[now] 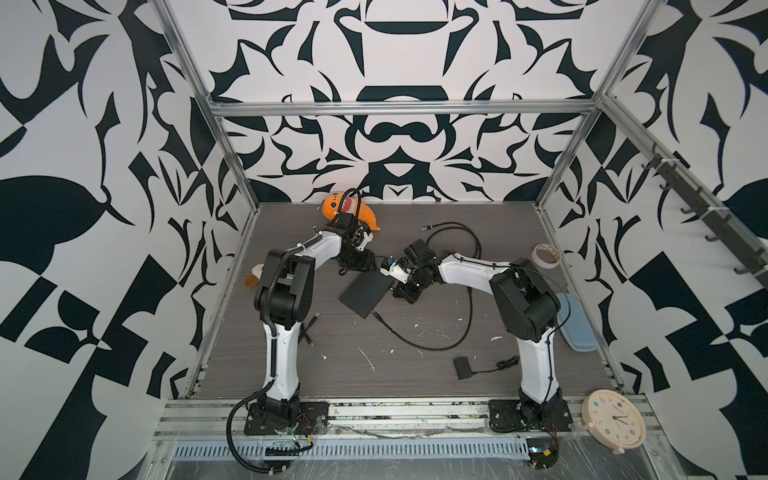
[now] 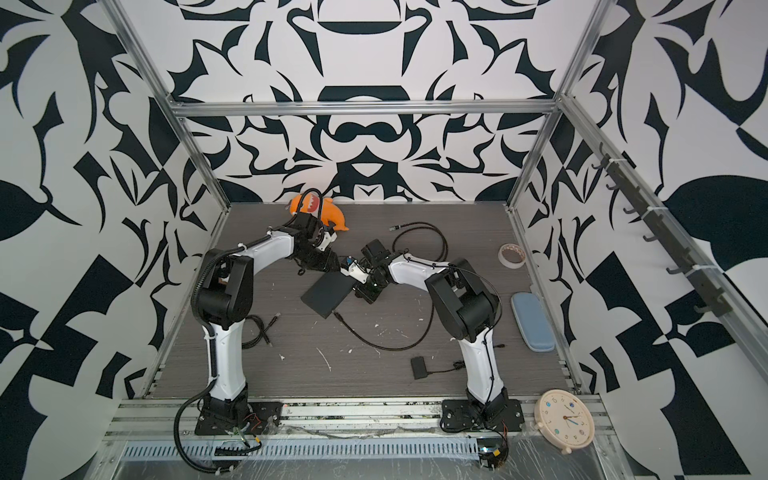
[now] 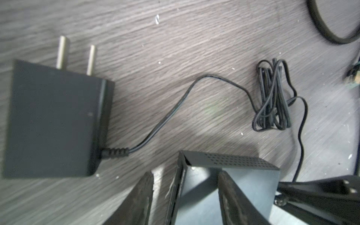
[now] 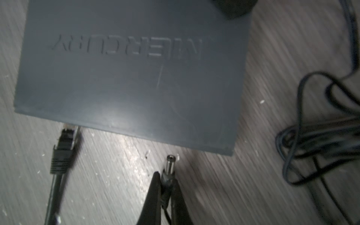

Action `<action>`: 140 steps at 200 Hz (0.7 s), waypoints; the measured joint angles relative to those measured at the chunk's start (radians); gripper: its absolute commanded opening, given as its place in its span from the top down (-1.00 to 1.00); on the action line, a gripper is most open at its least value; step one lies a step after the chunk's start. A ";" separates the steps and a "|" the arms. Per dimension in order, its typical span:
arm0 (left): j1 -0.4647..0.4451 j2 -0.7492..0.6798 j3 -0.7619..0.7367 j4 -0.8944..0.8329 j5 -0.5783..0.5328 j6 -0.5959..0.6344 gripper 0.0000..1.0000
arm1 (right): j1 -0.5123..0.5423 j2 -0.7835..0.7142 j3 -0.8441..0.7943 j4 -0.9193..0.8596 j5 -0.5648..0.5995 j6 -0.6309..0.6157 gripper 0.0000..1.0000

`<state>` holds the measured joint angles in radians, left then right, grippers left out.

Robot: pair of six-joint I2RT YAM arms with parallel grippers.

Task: Insert the plug into the switch port

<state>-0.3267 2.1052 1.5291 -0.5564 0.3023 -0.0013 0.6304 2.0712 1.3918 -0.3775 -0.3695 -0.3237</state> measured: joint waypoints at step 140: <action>0.005 0.000 -0.024 0.041 0.032 -0.061 -0.13 | 0.001 0.058 0.126 -0.162 0.018 0.008 0.84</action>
<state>-0.3222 2.1052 1.5055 -0.5156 0.3344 -0.0628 0.6312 2.1288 1.5173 -0.5392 -0.3511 -0.3157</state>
